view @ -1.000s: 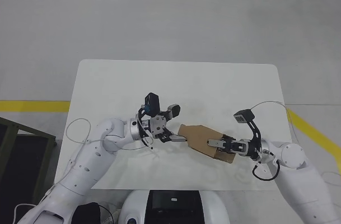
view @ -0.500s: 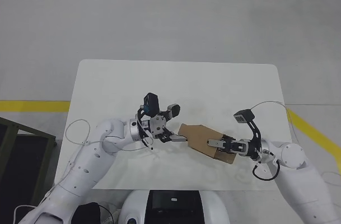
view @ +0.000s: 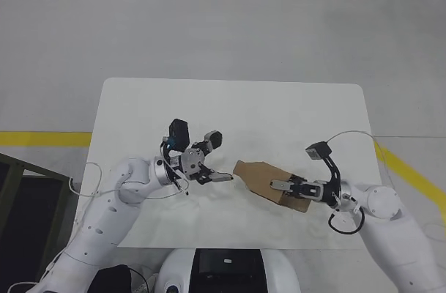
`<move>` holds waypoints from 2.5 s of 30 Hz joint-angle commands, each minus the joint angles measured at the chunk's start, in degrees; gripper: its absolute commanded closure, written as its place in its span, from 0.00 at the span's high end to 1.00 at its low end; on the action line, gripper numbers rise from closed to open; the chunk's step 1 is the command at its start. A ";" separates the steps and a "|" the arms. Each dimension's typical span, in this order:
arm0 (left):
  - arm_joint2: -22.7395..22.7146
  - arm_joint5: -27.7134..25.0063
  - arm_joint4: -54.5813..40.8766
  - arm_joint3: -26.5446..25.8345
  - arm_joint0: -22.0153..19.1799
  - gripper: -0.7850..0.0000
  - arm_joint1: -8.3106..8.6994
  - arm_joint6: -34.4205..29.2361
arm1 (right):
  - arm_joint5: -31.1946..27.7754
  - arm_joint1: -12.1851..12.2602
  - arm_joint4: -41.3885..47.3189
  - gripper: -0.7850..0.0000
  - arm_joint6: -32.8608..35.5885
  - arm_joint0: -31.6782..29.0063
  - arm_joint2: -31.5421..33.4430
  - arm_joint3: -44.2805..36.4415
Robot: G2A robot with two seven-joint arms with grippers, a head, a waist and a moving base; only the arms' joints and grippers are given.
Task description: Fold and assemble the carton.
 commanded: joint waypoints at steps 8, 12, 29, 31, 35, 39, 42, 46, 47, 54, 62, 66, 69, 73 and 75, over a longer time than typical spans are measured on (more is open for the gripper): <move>3.16 2.81 -0.97 1.38 -2.83 1.00 -0.41 -7.09 | 1.39 0.53 -2.74 0.00 3.03 0.59 0.49 -2.39; 4.43 3.69 -1.57 2.35 -3.82 1.00 -0.68 -8.47 | 1.58 0.66 -1.39 0.00 4.60 0.70 0.51 -3.19; 6.70 2.17 -2.21 3.72 -4.33 1.00 -1.23 -7.48 | 0.66 0.70 5.89 0.00 7.81 0.27 -0.41 -3.85; 7.20 2.10 -2.40 4.00 -4.63 1.00 -1.39 -7.35 | 0.55 0.68 6.25 0.00 8.04 0.21 -0.59 -3.93; 8.30 1.42 -2.35 3.97 -5.11 1.00 -1.67 -7.21 | 0.50 0.70 6.76 0.00 8.36 0.05 -0.72 -4.10; 9.07 0.74 -1.84 3.70 -5.27 1.00 -1.84 -7.16 | 0.59 0.70 7.45 0.00 8.44 -0.09 -0.86 -4.10; 9.46 0.55 -1.50 3.65 -5.33 1.00 -1.93 -7.18 | 0.62 0.68 7.83 0.00 8.72 -0.09 -1.09 -4.05; 9.82 0.42 -1.33 3.80 -5.51 1.00 -2.05 -7.09 | 0.47 0.65 8.10 0.00 8.78 -0.06 -1.33 -3.94; 9.90 0.42 -1.29 3.85 -5.58 1.00 -2.08 -7.08 | 0.47 0.64 8.18 0.00 8.80 -0.08 -1.40 -3.92; 10.60 0.13 -1.40 4.14 -6.14 1.00 -2.37 -6.63 | 0.55 0.62 8.15 0.00 8.81 -0.10 -1.77 -3.90; 11.29 -0.21 -1.47 4.64 -6.80 1.00 -2.67 -6.46 | 0.40 0.57 8.26 0.00 8.75 -0.03 -2.17 -3.64; 11.37 -0.32 -1.55 4.84 -6.92 1.00 -2.74 -6.44 | 0.36 0.59 8.29 0.00 8.87 -0.04 -2.14 -3.50; 11.51 -0.37 -1.60 4.82 -7.02 1.00 -2.80 -6.50 | 0.34 0.60 8.35 0.00 8.88 -0.04 -2.11 -3.54; 11.97 -0.39 -1.86 5.04 -7.31 1.00 -2.98 -6.56 | 0.40 0.61 8.48 0.00 9.14 0.02 -2.16 -3.49; 12.12 -0.51 -1.85 5.16 -7.49 1.00 -3.05 -6.55 | 0.52 0.63 8.30 0.00 9.24 0.11 -2.18 -3.49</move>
